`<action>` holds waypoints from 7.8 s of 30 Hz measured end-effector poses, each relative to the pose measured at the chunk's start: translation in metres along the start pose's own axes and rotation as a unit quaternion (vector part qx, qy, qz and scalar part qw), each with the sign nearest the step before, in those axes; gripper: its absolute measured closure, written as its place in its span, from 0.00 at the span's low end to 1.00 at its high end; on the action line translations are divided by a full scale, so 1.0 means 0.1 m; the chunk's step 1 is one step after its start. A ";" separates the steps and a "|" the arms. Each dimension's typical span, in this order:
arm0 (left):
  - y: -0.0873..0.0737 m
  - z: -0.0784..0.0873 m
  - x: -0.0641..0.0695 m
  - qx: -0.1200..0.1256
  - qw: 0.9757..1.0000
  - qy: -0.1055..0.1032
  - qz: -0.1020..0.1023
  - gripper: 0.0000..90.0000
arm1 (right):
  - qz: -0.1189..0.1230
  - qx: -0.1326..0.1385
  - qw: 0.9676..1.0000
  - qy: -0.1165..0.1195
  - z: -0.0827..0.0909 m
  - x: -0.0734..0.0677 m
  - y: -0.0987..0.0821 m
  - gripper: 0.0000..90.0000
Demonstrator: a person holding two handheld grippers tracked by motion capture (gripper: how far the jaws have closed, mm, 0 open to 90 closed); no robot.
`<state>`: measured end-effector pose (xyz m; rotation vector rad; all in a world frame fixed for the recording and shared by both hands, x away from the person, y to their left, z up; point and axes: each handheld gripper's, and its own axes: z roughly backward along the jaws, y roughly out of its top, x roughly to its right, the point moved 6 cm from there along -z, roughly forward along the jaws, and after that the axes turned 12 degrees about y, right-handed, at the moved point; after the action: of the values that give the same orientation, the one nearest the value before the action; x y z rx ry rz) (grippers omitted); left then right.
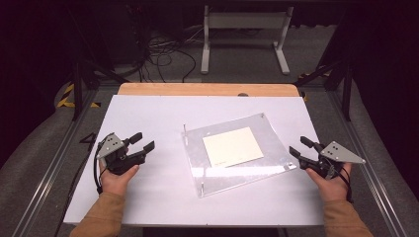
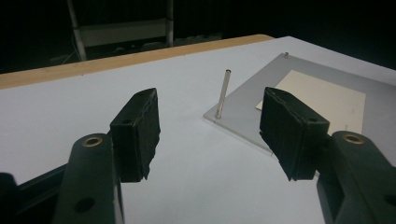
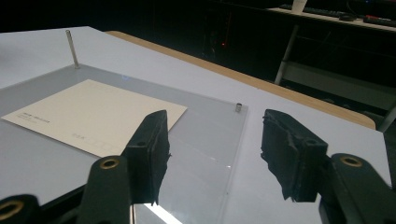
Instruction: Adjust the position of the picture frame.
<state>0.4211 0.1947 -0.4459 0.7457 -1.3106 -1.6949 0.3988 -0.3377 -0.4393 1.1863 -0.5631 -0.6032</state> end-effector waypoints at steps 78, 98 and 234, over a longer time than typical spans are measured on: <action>-0.38 -0.19 1.63 -0.180 0.951 -0.183 -0.171 0.94 | -0.035 0.010 0.999 0.027 0.09 -0.03 -0.03 0.42; -0.19 -0.57 0.63 -0.168 0.981 -0.038 -0.087 0.94 | -0.024 -0.027 0.998 0.046 0.20 -0.16 -0.09 0.59; 0.13 -1.23 -0.10 -0.161 0.985 0.050 -0.039 0.93 | -0.005 -0.223 0.943 0.246 -0.25 -1.06 0.25 0.79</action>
<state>0.5334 0.1463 -0.4678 0.6871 -0.9198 -1.8497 0.3433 -0.2406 -0.4318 0.8598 0.0127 -0.3901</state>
